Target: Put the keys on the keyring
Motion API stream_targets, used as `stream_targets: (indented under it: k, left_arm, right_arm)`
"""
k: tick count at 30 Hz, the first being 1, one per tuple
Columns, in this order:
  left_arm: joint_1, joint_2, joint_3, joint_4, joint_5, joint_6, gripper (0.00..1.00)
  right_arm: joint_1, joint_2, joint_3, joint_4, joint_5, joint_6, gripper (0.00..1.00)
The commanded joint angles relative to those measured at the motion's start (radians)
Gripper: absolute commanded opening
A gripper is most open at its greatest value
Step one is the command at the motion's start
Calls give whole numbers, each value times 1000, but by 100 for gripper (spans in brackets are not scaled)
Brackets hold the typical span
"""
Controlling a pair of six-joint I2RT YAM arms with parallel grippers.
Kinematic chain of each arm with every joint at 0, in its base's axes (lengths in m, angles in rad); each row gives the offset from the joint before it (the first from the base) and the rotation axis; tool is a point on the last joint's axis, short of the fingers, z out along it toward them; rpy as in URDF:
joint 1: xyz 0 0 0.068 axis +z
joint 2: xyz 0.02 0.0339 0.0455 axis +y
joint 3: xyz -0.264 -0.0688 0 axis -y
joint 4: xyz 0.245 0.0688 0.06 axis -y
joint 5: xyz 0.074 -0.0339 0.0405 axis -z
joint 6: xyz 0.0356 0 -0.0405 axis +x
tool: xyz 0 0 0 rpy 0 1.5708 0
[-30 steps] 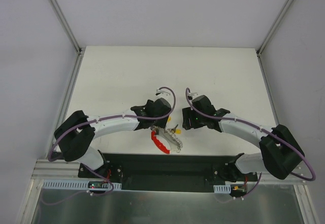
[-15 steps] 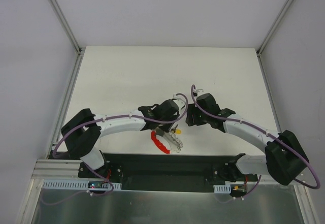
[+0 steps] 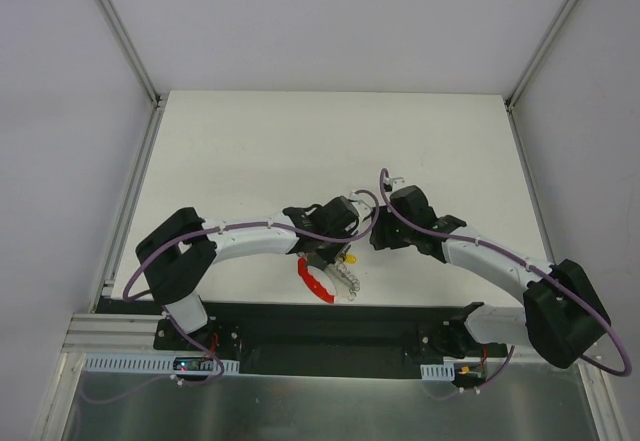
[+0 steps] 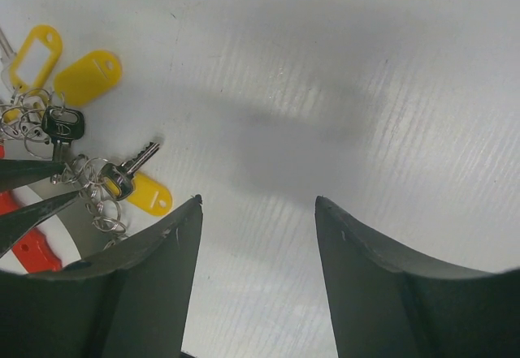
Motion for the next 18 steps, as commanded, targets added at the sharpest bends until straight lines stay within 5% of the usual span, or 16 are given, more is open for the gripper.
stream_targets:
  k: [1, 18]
  left_arm:
    - [-8, 26, 38, -29, 18, 21, 23]
    - [-8, 73, 57, -72, -5, 25, 18]
  right_arm:
    - [-6, -27, -2, 2, 11, -9, 61]
    - [-6, -28, -4, 4, 8, -12, 59]
